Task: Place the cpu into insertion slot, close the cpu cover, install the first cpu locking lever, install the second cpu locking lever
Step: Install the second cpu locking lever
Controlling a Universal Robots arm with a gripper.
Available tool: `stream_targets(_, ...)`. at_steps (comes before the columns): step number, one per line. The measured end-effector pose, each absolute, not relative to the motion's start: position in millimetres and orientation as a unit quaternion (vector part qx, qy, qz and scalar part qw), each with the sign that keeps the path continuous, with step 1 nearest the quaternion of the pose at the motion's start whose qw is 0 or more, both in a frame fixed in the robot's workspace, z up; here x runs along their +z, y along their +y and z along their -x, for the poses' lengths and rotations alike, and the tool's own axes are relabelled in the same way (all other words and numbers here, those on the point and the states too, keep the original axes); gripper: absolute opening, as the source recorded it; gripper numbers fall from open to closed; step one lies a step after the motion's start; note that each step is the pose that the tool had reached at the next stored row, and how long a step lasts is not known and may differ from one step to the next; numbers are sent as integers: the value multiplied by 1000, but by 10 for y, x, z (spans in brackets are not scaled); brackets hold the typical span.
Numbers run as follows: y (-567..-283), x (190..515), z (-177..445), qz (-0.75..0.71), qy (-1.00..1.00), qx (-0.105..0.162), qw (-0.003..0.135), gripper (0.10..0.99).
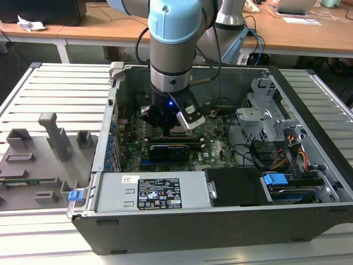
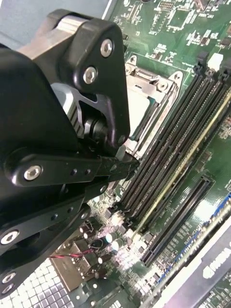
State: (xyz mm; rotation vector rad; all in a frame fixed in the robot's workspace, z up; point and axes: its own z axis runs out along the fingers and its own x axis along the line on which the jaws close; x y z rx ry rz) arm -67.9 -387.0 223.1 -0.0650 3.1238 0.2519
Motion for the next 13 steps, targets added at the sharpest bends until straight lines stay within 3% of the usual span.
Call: stream_targets(13,-3888,2061,741,21,995,96,4,106)
